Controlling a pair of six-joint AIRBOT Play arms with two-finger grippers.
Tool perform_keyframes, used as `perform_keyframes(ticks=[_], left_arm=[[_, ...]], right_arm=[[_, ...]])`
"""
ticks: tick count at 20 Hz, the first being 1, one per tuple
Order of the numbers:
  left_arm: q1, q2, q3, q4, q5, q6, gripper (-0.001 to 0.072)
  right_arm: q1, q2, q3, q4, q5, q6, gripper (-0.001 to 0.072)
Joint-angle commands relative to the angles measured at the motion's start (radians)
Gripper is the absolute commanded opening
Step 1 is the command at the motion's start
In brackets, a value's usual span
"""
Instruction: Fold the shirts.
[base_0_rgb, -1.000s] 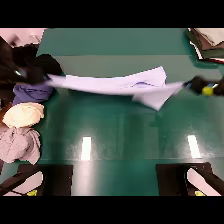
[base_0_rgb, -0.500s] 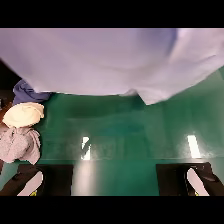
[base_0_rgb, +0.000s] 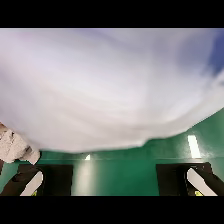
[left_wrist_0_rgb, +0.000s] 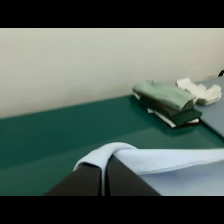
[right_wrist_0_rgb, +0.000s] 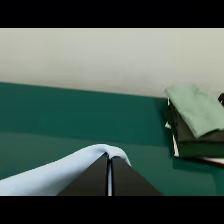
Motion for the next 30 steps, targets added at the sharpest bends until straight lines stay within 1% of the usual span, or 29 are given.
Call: perform_keyframes(ticks=[1,3,4,7,10,12,13,15,16,18,20,22,24,27,28,30], left_arm=[[0.0,-0.034,-0.271,0.026,-0.063,-0.021,0.0022],[0.0,-0.086,-0.447,0.028,-0.066,-0.014,0.0022],[0.0,-0.122,-0.524,0.028,-0.053,0.005,0.0022],[0.0,-0.259,-0.649,0.028,0.037,0.075,0.0023],[0.0,-0.407,-0.656,0.024,0.179,0.175,0.0023],[0.0,-0.49,-0.656,0.016,0.302,0.205,0.0023],[0.0,-0.527,-0.656,-0.005,0.362,0.23,0.0023],[0.0,-0.586,-0.656,-0.081,0.455,0.31,0.0023],[0.0,-0.608,-0.656,-0.117,0.497,0.343,0.0023],[0.0,-0.641,-0.654,-0.169,0.573,0.38,0.0023],[0.0,-0.653,-0.654,-0.167,0.627,0.381,0.0023],[0.0,-0.656,-0.654,-0.147,0.629,0.381,0.0023],[0.0,-0.655,-0.654,-0.091,0.575,0.38,0.0023],[0.0,-0.654,-0.654,0.043,0.396,0.38,0.0023],[0.0,-0.654,-0.654,0.089,0.341,0.377,0.0023],[0.0,-0.654,-0.654,0.18,0.233,0.342,0.0023]], right_arm=[[0.005,-0.141,-0.07,-0.024,0.117,0.021,0.0011],[0.031,-0.228,-0.153,-0.031,0.165,0.026,0.0011],[0.054,-0.275,-0.19,-0.032,0.172,0.029,0.0011],[0.13,-0.398,-0.28,-0.034,0.127,0.031,0.0011],[0.187,-0.51,-0.357,-0.035,-0.039,0.037,0.0011],[0.215,-0.571,-0.397,-0.034,-0.203,0.072,0.0011],[0.228,-0.597,-0.414,-0.034,-0.293,0.083,0.0011],[0.252,-0.639,-0.435,-0.033,-0.435,0.09,0.0011],[0.264,-0.657,-0.436,-0.033,-0.483,0.1,0.0011],[0.286,-0.685,-0.436,-0.034,-0.56,0.099,0.0011],[0.307,-0.701,-0.436,-0.042,-0.603,0.1,0.0011],[0.323,-0.706,-0.436,-0.101,-0.589,0.1,0.0011],[0.333,-0.7,-0.436,-0.145,-0.513,0.098,0.0011],[0.336,-0.697,-0.437,-0.159,-0.318,0.078,0.0011],[0.336,-0.696,-0.444,-0.159,-0.273,0.062,0.0011],[0.343,-0.682,-0.497,-0.164,-0.235,0.061,0.0011]])
